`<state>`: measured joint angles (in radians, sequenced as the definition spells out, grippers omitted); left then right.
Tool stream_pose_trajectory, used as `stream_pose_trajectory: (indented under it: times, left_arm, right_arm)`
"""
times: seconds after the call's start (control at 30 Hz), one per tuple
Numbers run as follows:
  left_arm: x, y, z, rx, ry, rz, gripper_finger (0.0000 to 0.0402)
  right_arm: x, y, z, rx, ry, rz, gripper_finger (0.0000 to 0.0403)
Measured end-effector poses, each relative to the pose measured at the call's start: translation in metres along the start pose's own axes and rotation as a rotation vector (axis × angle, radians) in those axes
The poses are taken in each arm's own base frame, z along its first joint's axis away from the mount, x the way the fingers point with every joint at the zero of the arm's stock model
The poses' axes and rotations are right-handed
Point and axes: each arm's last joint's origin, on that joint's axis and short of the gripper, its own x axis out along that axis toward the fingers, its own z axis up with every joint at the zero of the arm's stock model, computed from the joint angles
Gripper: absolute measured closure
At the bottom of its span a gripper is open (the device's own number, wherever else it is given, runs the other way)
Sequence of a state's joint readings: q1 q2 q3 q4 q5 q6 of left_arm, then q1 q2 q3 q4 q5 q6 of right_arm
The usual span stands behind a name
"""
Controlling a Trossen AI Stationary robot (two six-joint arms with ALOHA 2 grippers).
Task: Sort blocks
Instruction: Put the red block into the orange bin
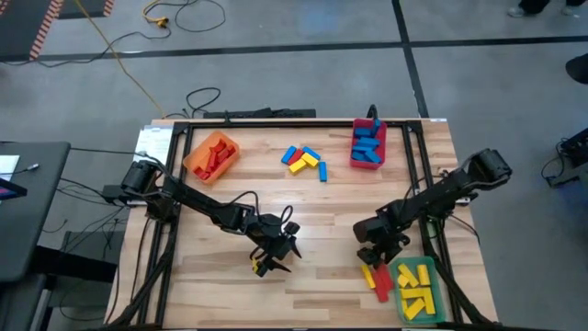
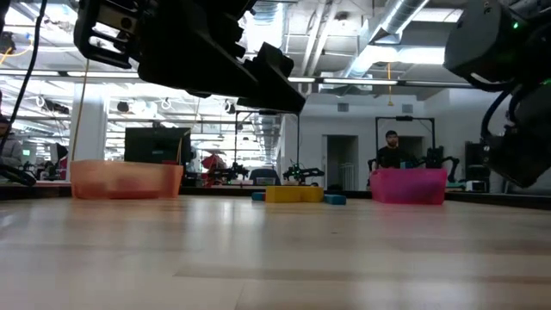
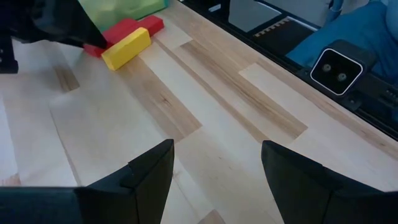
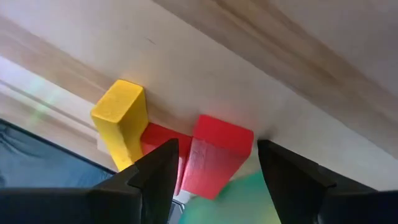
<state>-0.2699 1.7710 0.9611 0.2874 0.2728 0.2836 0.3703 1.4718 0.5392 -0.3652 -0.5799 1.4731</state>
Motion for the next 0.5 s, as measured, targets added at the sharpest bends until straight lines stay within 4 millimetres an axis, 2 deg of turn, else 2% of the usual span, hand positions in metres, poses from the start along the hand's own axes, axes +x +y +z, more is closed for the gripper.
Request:
stream_pose_trajectory:
  times: [0.2, 0.5]
  left_arm:
    - [0.0, 0.0, 0.0, -0.001, 0.0, -0.001, 0.0164]
    - [0.0, 0.0, 0.001, 0.001, -0.004, -0.001, 0.0164]
  right_arm:
    - [0.01, 0.001, 0.004, 0.027, 0.027, -0.04, 0.0152]
    - [0.014, 0.004, 0.011, 0.02, 0.039, -0.102, 0.0162]
